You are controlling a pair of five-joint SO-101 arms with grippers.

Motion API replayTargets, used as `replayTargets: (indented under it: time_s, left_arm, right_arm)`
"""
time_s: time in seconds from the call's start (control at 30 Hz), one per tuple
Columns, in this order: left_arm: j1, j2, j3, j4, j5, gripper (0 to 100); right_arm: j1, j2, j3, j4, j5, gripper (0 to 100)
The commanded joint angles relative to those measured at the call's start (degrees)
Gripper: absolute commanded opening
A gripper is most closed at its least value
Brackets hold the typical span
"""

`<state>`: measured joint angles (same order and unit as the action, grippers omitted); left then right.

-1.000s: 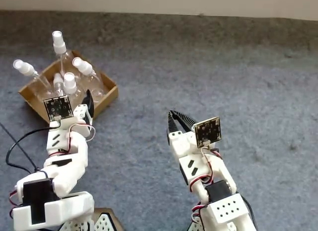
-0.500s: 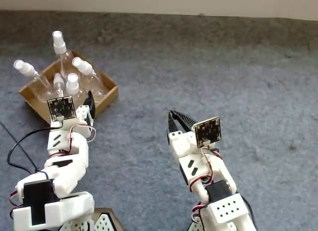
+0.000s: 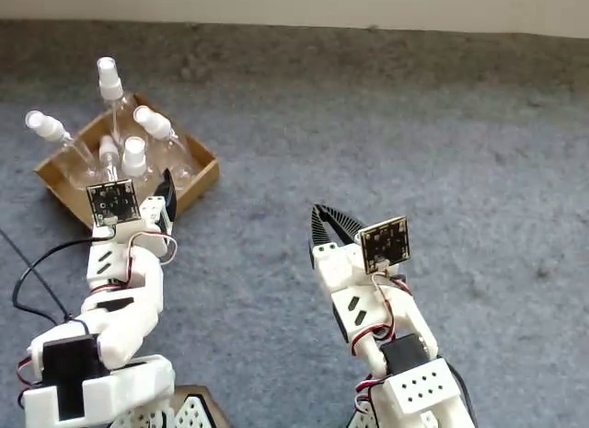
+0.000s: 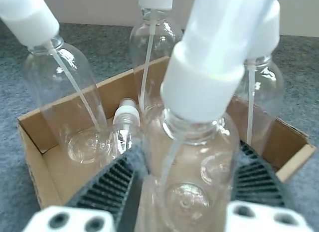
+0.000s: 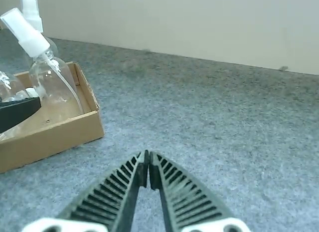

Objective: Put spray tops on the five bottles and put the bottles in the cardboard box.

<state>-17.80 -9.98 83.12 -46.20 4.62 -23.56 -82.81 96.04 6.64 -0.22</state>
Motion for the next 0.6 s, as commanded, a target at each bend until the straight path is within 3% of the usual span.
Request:
replayTargets:
  time_s: [0.0, 0.27, 0.57]
  left_arm:
    - [-1.10, 0.84, 1.89, -0.26, -0.79, 21]
    - [-2.24, 0.75, 3.03, -0.44, -0.79, 21]
    - [-0.57, 0.75, 7.25, -8.35, -2.81, 21]
  right_arm:
    - [-0.40, -0.22, 6.81, 0.13, 0.70, 0.5]
    - [-0.40, -0.22, 6.81, 0.13, 0.70, 0.5]
    - [-0.40, -0.22, 6.81, 0.13, 0.70, 0.5]
